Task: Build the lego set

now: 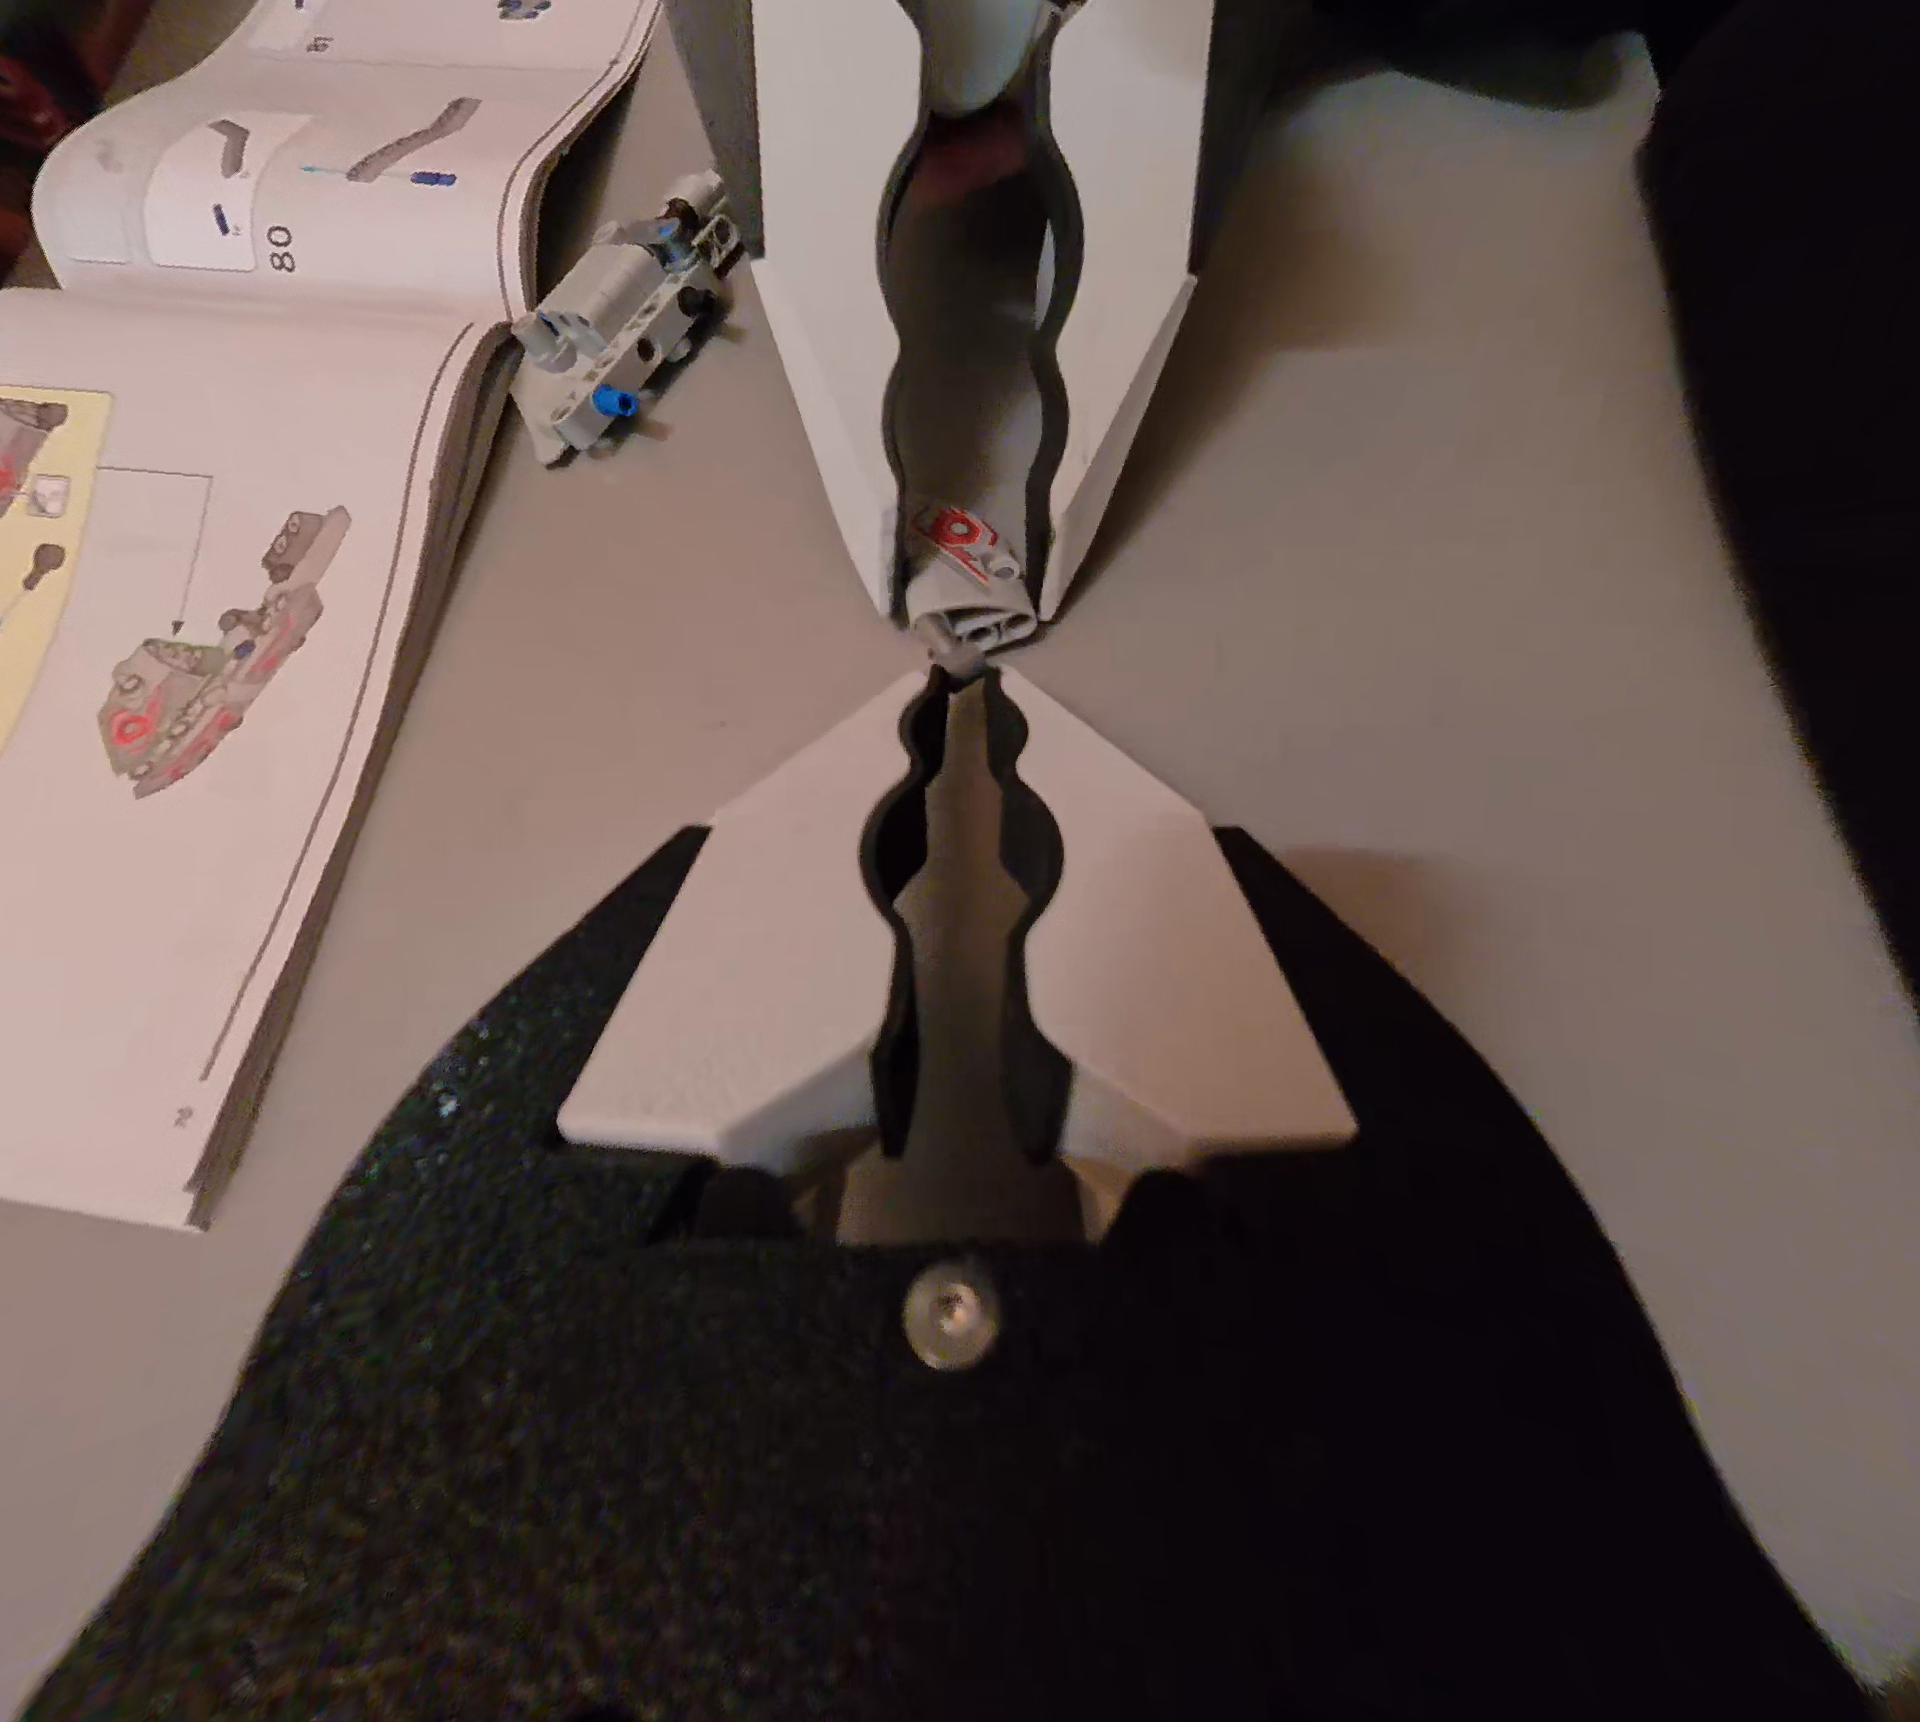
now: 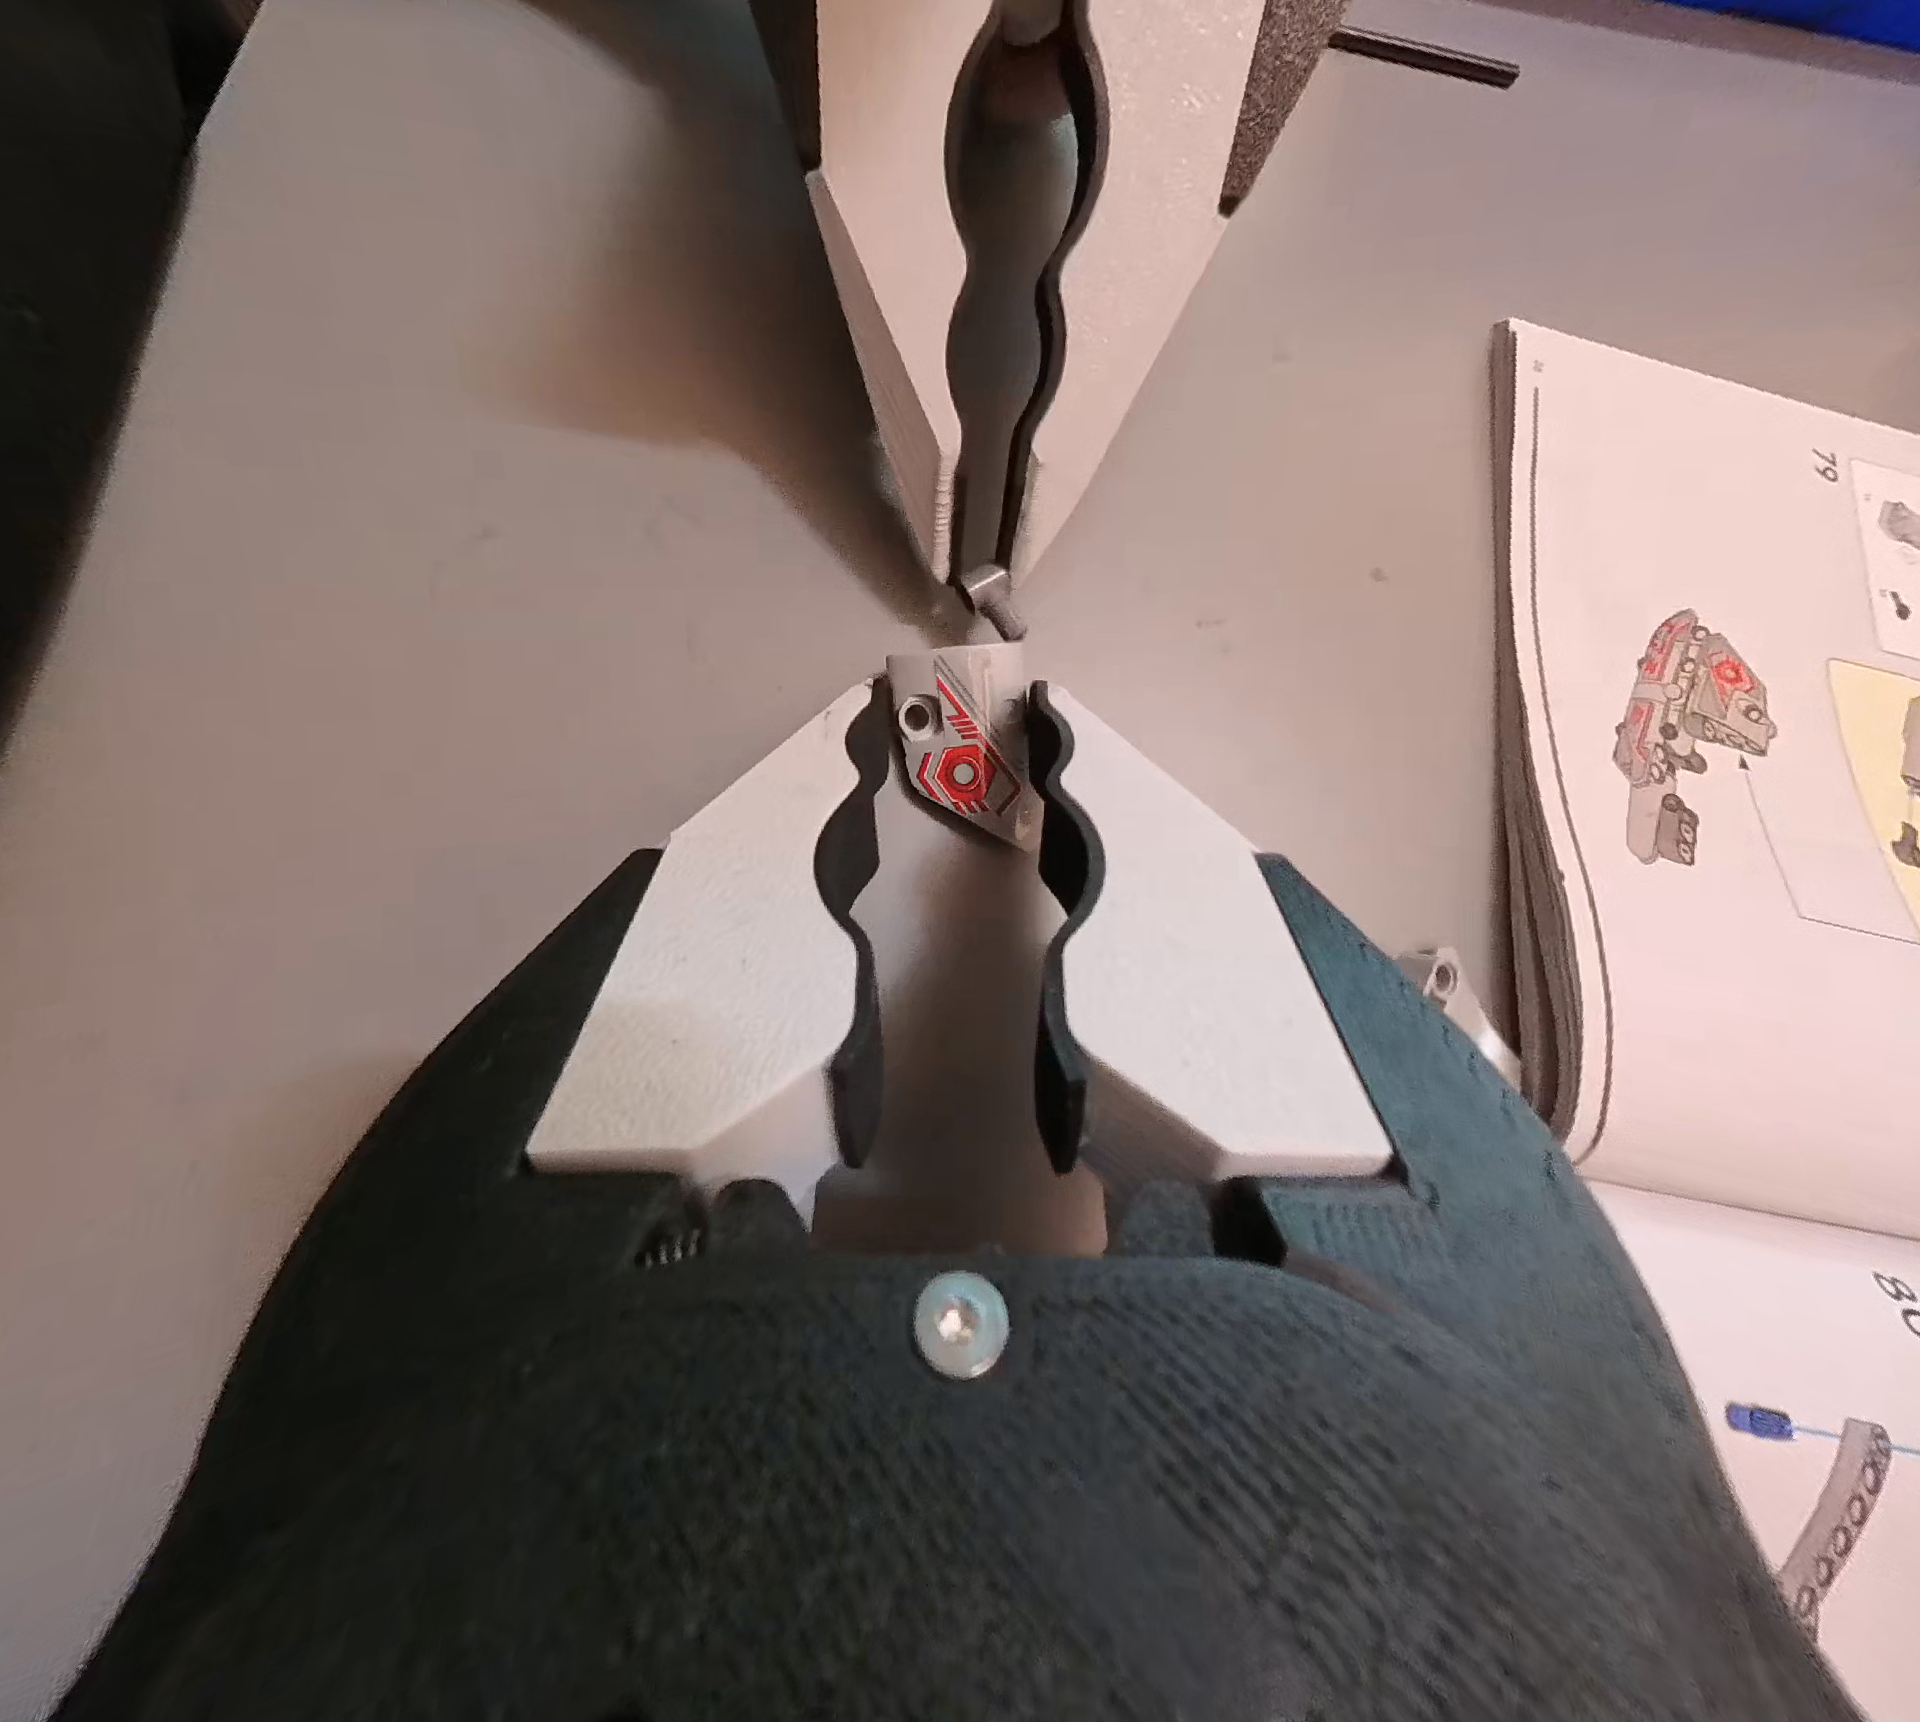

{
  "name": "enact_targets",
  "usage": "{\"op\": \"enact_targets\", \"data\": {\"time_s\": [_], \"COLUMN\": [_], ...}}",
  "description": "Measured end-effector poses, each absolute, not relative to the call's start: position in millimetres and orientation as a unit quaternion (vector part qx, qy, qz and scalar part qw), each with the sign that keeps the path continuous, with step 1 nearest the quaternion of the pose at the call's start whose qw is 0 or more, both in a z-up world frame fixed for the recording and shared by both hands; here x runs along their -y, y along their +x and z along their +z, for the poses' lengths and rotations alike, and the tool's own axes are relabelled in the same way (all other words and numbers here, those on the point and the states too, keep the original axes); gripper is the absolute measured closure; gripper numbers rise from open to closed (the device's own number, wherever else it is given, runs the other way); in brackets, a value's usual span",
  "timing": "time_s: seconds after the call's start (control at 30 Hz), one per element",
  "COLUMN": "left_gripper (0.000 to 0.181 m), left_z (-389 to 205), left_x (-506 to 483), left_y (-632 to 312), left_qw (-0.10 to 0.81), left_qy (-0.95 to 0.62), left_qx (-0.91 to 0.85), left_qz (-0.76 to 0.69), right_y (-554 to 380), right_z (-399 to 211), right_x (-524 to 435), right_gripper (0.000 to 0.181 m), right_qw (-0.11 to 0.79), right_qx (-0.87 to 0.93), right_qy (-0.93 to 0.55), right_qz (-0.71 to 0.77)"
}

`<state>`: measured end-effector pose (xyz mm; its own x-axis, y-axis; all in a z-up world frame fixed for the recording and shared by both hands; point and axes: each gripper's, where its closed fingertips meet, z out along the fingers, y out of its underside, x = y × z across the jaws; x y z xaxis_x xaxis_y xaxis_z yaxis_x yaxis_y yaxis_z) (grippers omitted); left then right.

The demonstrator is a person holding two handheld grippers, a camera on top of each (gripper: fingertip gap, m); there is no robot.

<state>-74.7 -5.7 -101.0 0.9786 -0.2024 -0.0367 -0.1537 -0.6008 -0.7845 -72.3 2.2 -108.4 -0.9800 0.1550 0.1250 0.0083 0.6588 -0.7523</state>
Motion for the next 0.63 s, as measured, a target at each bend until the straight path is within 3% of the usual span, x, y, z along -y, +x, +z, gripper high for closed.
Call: {"op": "enact_targets", "data": {"time_s": [0.03, 0.2, 0.63], "left_gripper": [0.177, 0.177, 0.170], "left_z": [-101, -111, -113], "left_x": [7, 24, 22], "left_y": [-74, -85, -90], "left_qw": [0.433, 0.378, 0.390], "left_qy": [-0.895, -0.921, -0.920], "left_qx": [-0.099, -0.092, -0.016], "left_qz": [-0.032, -0.012, -0.020], "right_y": [-73, -74, -75], "right_z": [-108, -108, -108], "right_x": [-1, 0, -1], "right_gripper": [0.157, 0.157, 0.157], "right_qw": [0.088, 0.090, 0.092], "right_qx": [0.906, 0.904, 0.904], "right_qy": [-0.046, -0.047, -0.052], "right_qz": [0.412, 0.415, 0.414]}}
